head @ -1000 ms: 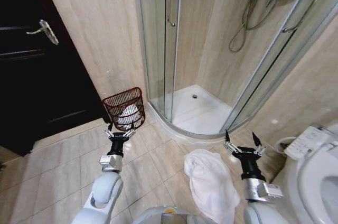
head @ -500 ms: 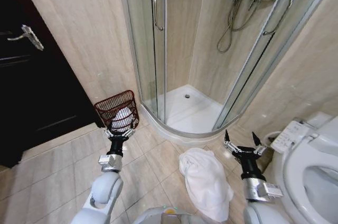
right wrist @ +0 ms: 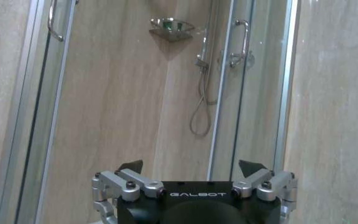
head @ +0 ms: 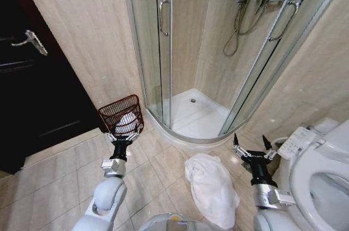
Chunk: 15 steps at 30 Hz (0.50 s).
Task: Discard the used towel into the hamper.
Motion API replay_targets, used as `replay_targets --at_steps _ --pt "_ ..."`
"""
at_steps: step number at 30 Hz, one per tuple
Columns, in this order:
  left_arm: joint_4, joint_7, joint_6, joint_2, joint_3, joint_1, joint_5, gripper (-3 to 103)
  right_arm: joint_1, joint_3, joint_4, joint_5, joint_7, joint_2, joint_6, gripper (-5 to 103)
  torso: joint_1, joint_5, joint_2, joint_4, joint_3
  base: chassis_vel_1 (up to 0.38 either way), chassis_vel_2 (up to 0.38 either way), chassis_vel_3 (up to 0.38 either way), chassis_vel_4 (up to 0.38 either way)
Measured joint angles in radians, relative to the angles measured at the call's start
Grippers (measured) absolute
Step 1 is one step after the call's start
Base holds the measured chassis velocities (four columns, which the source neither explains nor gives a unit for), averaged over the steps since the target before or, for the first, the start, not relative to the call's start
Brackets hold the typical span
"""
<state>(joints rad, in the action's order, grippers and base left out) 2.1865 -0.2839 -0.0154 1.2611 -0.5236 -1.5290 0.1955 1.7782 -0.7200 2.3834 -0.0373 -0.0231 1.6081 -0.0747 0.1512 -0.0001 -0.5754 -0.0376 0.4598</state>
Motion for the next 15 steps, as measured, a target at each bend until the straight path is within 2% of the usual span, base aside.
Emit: replay_targets --at_steps 7,9,15 --pt "-0.024 -0.020 -0.011 0.007 -0.083 0.068 0.005 100 -0.071 0.043 -0.028 -0.026 -0.022 -0.003 0.033 100 0.011 0.0000 -0.027 -0.0001 0.016 0.000 0.000 0.000 0.000" --pt "-0.031 -0.035 -0.023 0.033 -0.119 0.074 0.004 100 -0.087 0.059 -0.033 -0.035 -0.024 -0.012 0.041 100 0.017 0.0000 -0.040 -0.0003 0.024 0.000 0.000 0.000 0.000" --pt "-0.005 -0.051 -0.048 0.093 -0.125 0.051 -0.021 100 -0.061 0.061 -0.021 -0.042 -0.031 -0.002 0.028 100 0.027 0.0001 -0.063 0.0002 0.037 0.000 0.000 0.000 0.000"
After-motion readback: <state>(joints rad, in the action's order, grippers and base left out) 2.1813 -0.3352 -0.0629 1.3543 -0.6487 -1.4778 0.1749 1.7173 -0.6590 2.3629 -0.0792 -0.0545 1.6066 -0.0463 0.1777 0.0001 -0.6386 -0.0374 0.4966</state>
